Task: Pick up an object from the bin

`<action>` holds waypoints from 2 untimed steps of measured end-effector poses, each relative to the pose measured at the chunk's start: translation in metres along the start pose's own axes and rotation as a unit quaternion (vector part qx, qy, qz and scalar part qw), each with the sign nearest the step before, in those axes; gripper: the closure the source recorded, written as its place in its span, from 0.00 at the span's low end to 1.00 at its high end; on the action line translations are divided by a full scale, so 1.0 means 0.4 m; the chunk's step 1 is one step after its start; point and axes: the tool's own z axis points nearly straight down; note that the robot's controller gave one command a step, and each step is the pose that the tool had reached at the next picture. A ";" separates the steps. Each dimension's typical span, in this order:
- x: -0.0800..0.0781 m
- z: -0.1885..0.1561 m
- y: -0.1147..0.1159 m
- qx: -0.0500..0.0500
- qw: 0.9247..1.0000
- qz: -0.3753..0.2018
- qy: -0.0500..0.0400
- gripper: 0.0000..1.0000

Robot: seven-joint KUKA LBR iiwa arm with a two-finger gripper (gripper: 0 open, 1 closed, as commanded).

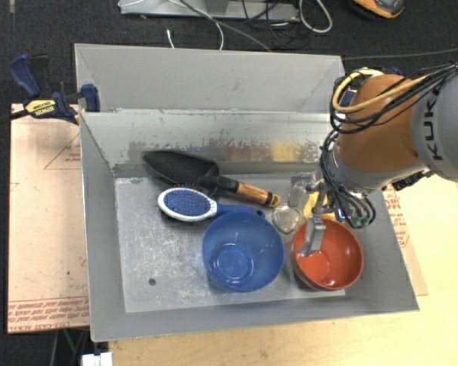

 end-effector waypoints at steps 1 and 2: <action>-0.004 -0.012 0.001 0.000 1.000 -0.001 -0.004 0.00; -0.174 0.234 -0.145 0.000 0.967 -0.254 -0.002 0.00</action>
Offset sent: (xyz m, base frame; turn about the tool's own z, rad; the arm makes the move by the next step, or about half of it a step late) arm 0.0694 -0.0577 -0.0918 -0.5180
